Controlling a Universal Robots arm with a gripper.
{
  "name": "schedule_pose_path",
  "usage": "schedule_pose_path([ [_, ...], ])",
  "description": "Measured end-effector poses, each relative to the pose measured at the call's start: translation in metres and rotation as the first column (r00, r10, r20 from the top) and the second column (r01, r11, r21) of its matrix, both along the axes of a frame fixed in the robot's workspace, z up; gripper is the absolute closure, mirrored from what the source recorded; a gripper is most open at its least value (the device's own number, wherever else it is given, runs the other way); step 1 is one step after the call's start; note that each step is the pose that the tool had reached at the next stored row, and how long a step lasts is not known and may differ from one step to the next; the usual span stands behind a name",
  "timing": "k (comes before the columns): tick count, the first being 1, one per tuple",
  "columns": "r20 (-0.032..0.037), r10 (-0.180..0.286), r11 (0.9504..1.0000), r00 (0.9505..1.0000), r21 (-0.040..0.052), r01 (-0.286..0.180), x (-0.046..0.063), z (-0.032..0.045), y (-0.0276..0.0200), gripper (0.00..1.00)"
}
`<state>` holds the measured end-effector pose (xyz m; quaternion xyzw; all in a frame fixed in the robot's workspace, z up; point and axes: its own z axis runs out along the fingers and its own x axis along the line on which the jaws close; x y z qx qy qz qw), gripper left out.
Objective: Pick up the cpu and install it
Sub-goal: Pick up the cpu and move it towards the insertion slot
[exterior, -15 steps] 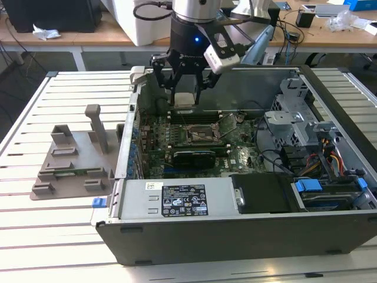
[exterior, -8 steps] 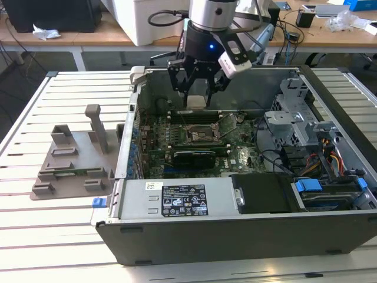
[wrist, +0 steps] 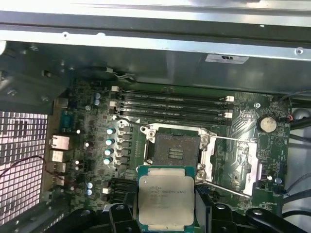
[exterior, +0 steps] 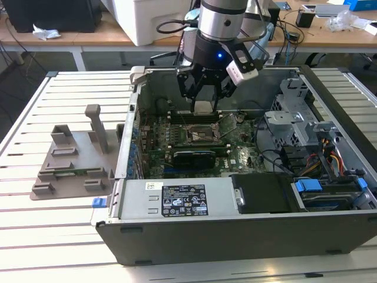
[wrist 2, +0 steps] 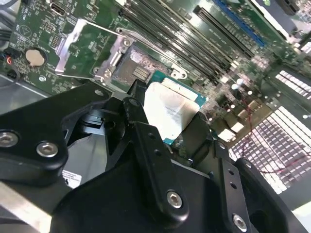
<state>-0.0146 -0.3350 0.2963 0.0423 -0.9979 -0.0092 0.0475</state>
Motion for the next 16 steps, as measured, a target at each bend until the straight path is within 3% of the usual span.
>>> schedule_pose_path([
  [4,0.0001,0.000,0.9997,1.0000,-0.0249,0.000,0.0048,-0.0063,0.0066,0.45],
  [7,0.0000,0.000,0.9996,1.0000,-0.0267,0.000,0.0107,-0.0094,0.0074,0.45],
  [16,0.0001,0.000,0.9996,1.0000,-0.0269,0.000,0.0110,-0.0095,0.0075,0.45],
])
